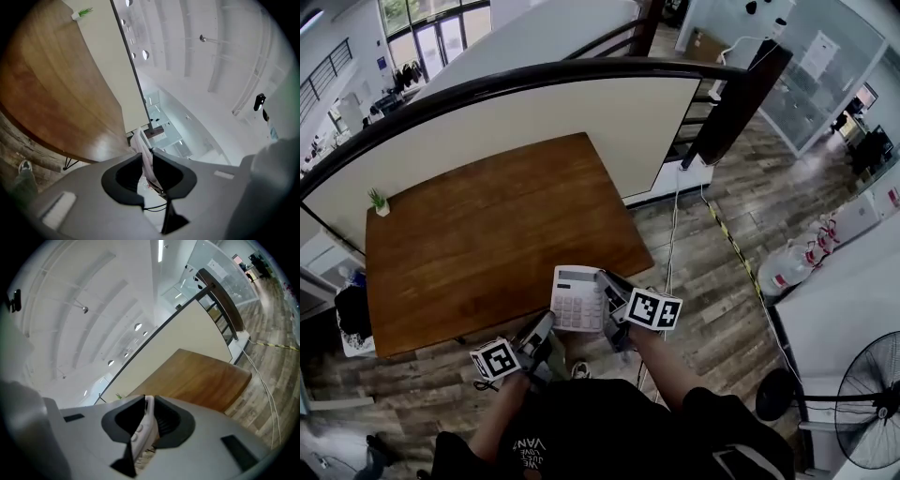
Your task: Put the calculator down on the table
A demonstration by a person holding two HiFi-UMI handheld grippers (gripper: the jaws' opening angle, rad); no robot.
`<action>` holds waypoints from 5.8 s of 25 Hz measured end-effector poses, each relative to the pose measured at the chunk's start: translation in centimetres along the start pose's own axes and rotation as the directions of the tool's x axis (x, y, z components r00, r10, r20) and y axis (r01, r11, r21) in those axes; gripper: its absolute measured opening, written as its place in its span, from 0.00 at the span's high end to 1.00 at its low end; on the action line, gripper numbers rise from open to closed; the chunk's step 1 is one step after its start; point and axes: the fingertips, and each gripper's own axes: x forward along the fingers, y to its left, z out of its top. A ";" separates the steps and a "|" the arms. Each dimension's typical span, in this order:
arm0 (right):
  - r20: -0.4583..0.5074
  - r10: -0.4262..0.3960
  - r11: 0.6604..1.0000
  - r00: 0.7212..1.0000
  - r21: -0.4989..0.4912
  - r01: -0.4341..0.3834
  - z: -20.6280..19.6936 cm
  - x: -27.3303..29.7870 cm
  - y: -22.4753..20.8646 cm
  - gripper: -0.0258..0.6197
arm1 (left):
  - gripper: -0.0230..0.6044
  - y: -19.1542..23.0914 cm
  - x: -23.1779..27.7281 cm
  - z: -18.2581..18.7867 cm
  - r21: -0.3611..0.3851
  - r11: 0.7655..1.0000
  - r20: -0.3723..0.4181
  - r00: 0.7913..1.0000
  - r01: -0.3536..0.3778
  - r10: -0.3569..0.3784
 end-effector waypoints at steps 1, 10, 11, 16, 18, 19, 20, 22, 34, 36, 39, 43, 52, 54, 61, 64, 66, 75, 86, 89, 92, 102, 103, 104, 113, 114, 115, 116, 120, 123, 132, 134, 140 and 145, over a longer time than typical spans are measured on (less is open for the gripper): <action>-0.005 0.000 1.000 1.000 0.004 0.000 0.1 0.4 -0.3 0.88 | 0.85 0.2 0.4 0.3 0.003 1.000 0.001 1.000 0.005 -0.005; -0.022 -0.034 0.999 0.999 0.015 0.034 3.6 5.7 -2.6 0.88 | 0.85 3.1 4.9 4.7 -0.011 1.000 -0.049 0.999 -0.008 0.008; -0.024 -0.036 0.999 0.999 0.014 0.036 4.2 6.5 -2.8 0.88 | 0.85 3.5 5.4 5.5 -0.009 1.000 -0.054 0.998 -0.012 0.012; -0.043 -0.042 0.999 0.998 0.000 0.042 6.5 10.4 -3.8 0.88 | 0.85 5.1 8.2 8.6 -0.017 1.000 -0.057 0.998 0.004 -0.005; -0.051 -0.047 0.999 0.998 -0.010 0.047 7.2 11.9 -4.4 0.88 | 0.85 6.1 9.1 9.4 -0.018 1.000 -0.064 0.998 -0.001 0.000; -0.058 -0.052 0.999 0.997 -0.014 0.052 7.6 12.6 -4.7 0.88 | 0.85 6.7 9.5 9.8 -0.017 1.000 -0.067 0.998 -0.007 0.006; -0.067 -0.057 0.998 0.996 -0.017 0.056 7.8 13.4 -5.0 0.88 | 0.85 7.4 9.8 10.2 -0.018 1.000 -0.067 0.998 -0.014 0.012; -0.083 -0.063 0.998 0.995 -0.023 0.062 8.3 14.9 -5.4 0.88 | 0.85 8.5 10.5 11.1 -0.028 0.999 -0.065 0.998 -0.022 0.020; -0.148 -0.078 0.997 0.986 -0.041 0.073 10.2 22.4 -8.5 0.88 | 0.85 12.7 14.4 14.8 0.015 0.997 -0.101 0.992 -0.077 0.078; -0.159 -0.074 0.997 0.984 -0.045 0.068 10.5 23.4 -8.9 0.88 | 0.85 13.3 14.9 15.3 0.033 0.995 -0.103 0.990 -0.090 0.093; -0.185 -0.071 0.996 0.980 -0.063 0.060 10.7 24.9 -9.4 0.88 | 0.85 14.1 15.6 15.8 0.052 0.993 -0.110 0.988 -0.106 0.111; -0.214 -0.068 0.995 0.974 -0.092 0.049 11.2 27.2 -10.0 0.88 | 0.85 15.5 16.6 16.5 0.096 0.987 -0.132 0.981 -0.132 0.144; -0.236 -0.063 0.976 0.970 -0.216 0.011 12.8 31.6 -10.2 0.88 | 0.85 17.8 19.0 17.9 0.213 0.958 -0.203 0.950 -0.194 0.238; -0.238 -0.063 0.971 0.969 -0.239 0.004 13.1 32.3 -10.1 0.88 | 0.85 18.1 19.4 18.0 0.230 0.951 -0.215 0.942 -0.208 0.258; -0.254 -0.089 0.962 0.963 -0.272 0.017 13.2 34.0 -10.8 0.88 | 0.85 19.0 20.4 18.5 0.243 0.940 -0.253 0.920 -0.240 0.300; -0.261 -0.104 0.961 0.960 -0.276 0.029 13.0 34.2 -11.3 0.88 | 0.85 19.2 20.6 18.2 0.270 0.932 -0.302 0.898 -0.241 0.320; -0.258 -0.112 0.961 0.960 -0.274 0.039 12.9 34.2 -11.5 0.88 | 0.85 19.2 20.7 18.1 0.297 0.923 -0.320 0.885 -0.245 0.338; -0.213 -0.164 0.944 0.963 -0.317 0.090 13.0 34.4 -11.4 0.87 | 0.85 19.7 21.2 17.3 0.402 0.884 -0.393 0.826 -0.240 0.403; -0.178 -0.182 0.944 0.967 -0.305 0.122 12.9 33.5 -11.0 0.83 | 0.82 19.9 20.8 18.1 0.491 0.830 -0.346 0.815 -0.265 0.464; -0.177 -0.176 0.946 0.968 -0.302 0.117 12.7 32.9 -10.5 0.81 | 0.76 19.6 20.5 18.2 0.500 0.822 -0.330 0.818 -0.272 0.471; -0.168 -0.171 0.949 0.971 -0.292 0.116 12.3 31.7 -10.0 0.80 | 0.74 19.0 20.0 18.5 0.512 0.812 -0.300 0.828 -0.280 0.474; -0.108 -0.151 0.939 0.983 -0.326 0.108 10.9 26.0 -6.5 0.80 | 0.80 15.7 18.6 20.1 0.588 0.753 -0.145 0.877 -0.296 0.458; -0.102 -0.147 0.938 0.984 -0.329 0.106 10.8 25.4 -6.1 0.80 | 0.82 15.3 18.4 20.1 0.597 0.746 -0.132 0.882 -0.295 0.453; -0.096 -0.143 0.938 0.985 -0.330 0.104 10.7 24.7 -5.8 0.80 | 0.84 14.8 18.2 20.0 0.607 0.739 -0.118 0.885 -0.294 0.449; -0.032 -0.103 0.939 0.994 -0.333 0.087 9.5 18.9 -3.5 0.84 | 0.93 11.2 16.0 18.0 0.664 0.691 -0.033 0.912 -0.287 0.410; -0.026 -0.098 0.939 0.995 -0.333 0.084 9.2 18.3 -3.3 0.86 | 0.94 10.9 15.7 17.6 0.667 0.688 -0.029 0.913 -0.285 0.406; -0.019 -0.094 0.940 0.995 -0.332 0.082 9.0 17.6 -3.1 0.87 | 0.94 10.5 15.3 17.2 0.670 0.686 -0.025 0.915 -0.283 0.402; -0.013 -0.090 0.940 0.996 -0.330 0.081 8.8 17.0 -2.9 0.88 | 0.94 10.1 15.0 16.8 0.672 0.686 -0.023 0.917 -0.281 0.398; -0.004 -0.088 0.941 0.996 -0.328 0.081 7.6 14.7 -2.4 0.89 | 0.94 9.0 13.5 15.2 0.667 0.693 -0.018 0.924 -0.274 0.382; -0.008 -0.084 0.941 0.996 -0.330 0.077 6.6 13.0 -2.0 0.91 | 0.94 8.1 12.5 14.0 0.663 0.699 -0.015 0.929 -0.267 0.369; 0.008 -0.079 0.936 0.997 -0.343 0.077 4.6 8.5 -1.3 0.92 | 0.94 5.9 10.2 11.0 0.690 0.678 -0.016 0.931 -0.254 0.365; 0.010 -0.084 0.936 0.996 -0.342 0.083 4.1 7.5 -1.3 0.92 | 0.94 5.7 9.5 10.4 0.698 0.668 -0.015 0.928 -0.258 0.373; 0.001 -0.088 0.926 0.996 -0.367 0.082 2.1 4.7 -0.9 0.92 | 0.94 4.4 7.3 8.4 0.705 0.667 -0.017 0.935 -0.240 0.355; 0.001 -0.080 0.919 0.997 -0.386 0.074 0.7 2.9 0.1 0.92 | 0.94 3.9 5.1 7.1 0.724 0.647 -0.007 0.937 -0.237 0.350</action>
